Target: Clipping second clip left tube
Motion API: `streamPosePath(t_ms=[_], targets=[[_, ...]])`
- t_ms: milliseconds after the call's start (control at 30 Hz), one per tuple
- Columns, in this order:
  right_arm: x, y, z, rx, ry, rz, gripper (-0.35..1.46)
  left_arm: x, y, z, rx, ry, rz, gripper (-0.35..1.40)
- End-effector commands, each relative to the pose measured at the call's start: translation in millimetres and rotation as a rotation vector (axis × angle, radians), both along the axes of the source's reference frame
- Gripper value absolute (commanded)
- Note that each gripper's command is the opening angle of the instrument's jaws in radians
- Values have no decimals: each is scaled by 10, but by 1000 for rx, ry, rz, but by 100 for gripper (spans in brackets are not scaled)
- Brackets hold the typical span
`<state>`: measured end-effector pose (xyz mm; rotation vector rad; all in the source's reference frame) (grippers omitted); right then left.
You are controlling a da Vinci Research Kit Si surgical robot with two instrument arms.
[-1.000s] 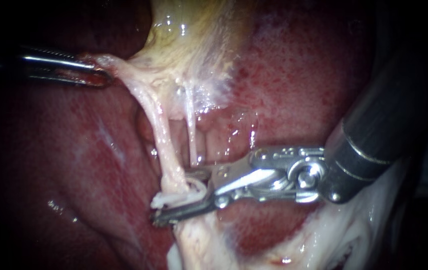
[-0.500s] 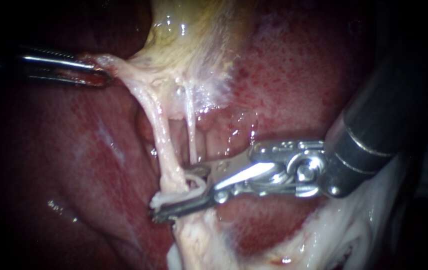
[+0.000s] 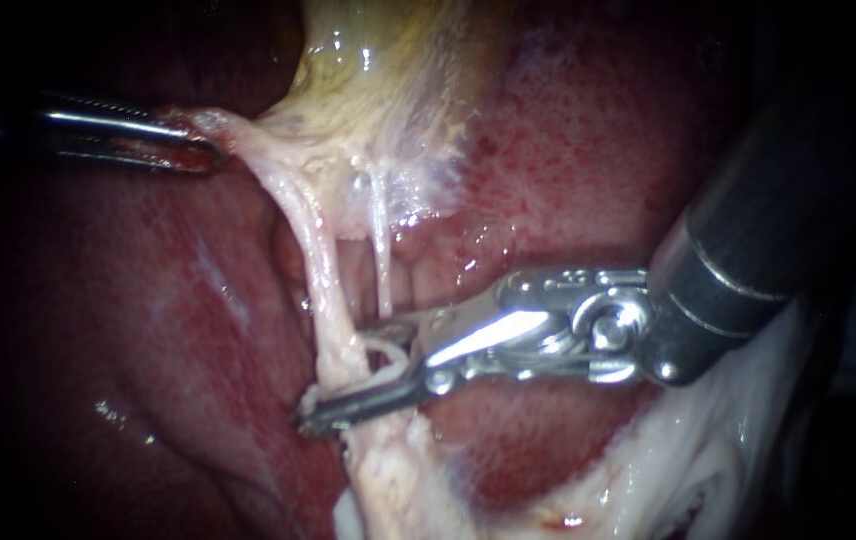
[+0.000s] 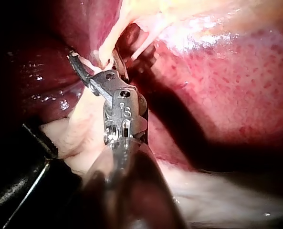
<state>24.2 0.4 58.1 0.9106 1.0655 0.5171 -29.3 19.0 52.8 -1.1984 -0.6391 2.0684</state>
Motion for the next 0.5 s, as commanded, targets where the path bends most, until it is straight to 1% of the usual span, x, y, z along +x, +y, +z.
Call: streamPosePath(t_ms=[33, 100, 200, 233, 267, 333, 433, 500], targets=[[3, 0, 1, 11, 10, 6, 48, 0, 0, 0, 0, 0, 0, -35], [7, -1, 3, 24, 16, 13, 48, 0, 0, 0, 0, 0, 0, -35], [12, -4, 6, 42, 35, 10, 48, -1, 0, 1, 0, 1, -1, -35], [13, -5, 7, 50, 39, 4, 48, -1, 0, 1, 0, 1, -1, -35], [15, -6, 9, 62, 53, -9, 48, -1, 0, 1, 0, 1, -1, -35], [19, -8, 12, 69, 68, -18, 48, -2, 0, 1, 0, 1, -1, -35], [24, -11, 16, 87, 89, -8, 48, -2, 0, 1, 0, 1, -1, -35], [27, -12, 18, 101, 112, -3, 48, -2, 0, 1, 0, 1, -1, -35]])
